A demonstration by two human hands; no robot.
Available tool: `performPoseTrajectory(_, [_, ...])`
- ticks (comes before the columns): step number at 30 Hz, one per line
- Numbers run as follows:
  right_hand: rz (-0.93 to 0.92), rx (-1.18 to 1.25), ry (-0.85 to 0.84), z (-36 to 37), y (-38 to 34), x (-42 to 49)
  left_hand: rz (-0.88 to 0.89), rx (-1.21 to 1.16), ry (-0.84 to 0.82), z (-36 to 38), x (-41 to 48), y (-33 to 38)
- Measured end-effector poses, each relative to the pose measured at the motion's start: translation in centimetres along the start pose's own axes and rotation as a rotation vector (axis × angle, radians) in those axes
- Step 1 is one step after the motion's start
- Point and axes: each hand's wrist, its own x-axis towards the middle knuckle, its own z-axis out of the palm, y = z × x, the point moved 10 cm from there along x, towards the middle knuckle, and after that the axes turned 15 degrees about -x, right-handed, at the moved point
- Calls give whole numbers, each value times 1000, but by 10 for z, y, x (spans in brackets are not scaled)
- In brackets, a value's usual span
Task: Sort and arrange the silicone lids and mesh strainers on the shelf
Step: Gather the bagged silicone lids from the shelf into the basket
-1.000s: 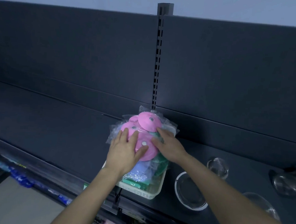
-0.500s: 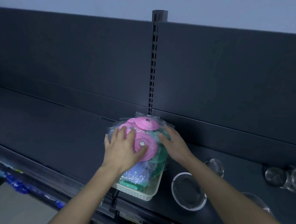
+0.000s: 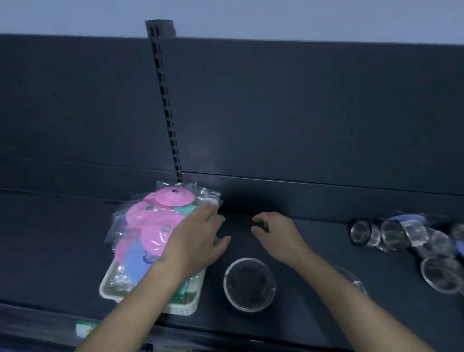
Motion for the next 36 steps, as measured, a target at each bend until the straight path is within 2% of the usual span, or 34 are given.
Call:
performPoseTrajectory(3, [64,2,3,-10,37,-19,7,-20,-110,29,9,25])
performPoseTrajectory(11, [184,16,59,-59,147,-73,69,-126,-238,108,39,103])
performPoseTrajectory(23, [385,-33,155,-137,319,-137,100,-242,-284,218,82,224])
performPoseTrajectory(27, [443,-84,140,-149,371,-146,108,-281,-278,246,96,257])
performPoseTrajectory(32, [494,-81,174,-169,422,-153,90,-297,-268,272,112,283])
performPoseTrajectory(36, [516,-95,124,-155,463,-145,83,-281,-295,286,118,291])
